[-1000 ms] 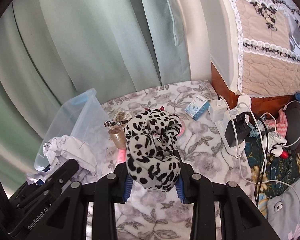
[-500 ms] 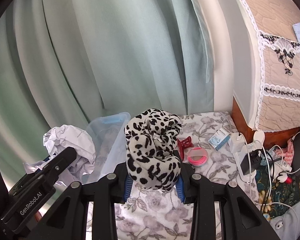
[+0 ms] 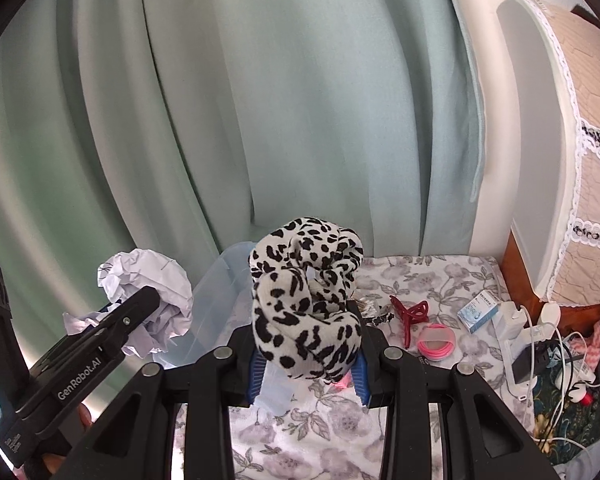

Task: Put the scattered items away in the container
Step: 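Carry the paper and scrunchie in both tools over the clear plastic box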

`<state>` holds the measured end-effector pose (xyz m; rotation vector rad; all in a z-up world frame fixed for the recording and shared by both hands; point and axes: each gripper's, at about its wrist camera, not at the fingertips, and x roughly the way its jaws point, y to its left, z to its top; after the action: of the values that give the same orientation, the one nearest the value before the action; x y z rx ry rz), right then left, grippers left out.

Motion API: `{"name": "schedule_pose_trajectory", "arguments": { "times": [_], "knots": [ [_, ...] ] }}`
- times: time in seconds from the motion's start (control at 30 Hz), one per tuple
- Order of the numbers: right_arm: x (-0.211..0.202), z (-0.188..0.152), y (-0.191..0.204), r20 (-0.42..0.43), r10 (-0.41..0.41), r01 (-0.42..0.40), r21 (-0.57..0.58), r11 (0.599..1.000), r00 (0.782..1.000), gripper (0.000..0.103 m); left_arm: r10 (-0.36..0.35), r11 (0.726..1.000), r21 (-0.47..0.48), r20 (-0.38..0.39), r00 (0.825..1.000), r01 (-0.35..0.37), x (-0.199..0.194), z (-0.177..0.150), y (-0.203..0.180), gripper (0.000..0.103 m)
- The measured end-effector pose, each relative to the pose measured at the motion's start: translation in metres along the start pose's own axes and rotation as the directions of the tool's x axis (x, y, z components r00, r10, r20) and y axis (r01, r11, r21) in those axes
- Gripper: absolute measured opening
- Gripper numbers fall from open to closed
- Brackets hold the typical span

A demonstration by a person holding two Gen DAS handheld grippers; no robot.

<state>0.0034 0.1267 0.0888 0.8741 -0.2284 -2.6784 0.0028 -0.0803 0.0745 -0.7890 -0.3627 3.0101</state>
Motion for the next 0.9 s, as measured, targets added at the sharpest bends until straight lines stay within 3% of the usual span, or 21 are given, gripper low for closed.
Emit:
{"name": "schedule_pose_trajectory", "arguments": {
  "times": [0.9],
  "knots": [
    [0.094, -0.003, 0.067, -0.154, 0.057, -0.076, -0.120, 0.990, 0.986, 0.038, 0.082, 0.990, -0.105, -0.130, 0.988, -0.096, 0.063, -0.026, 0.090, 0.055]
  ]
}}
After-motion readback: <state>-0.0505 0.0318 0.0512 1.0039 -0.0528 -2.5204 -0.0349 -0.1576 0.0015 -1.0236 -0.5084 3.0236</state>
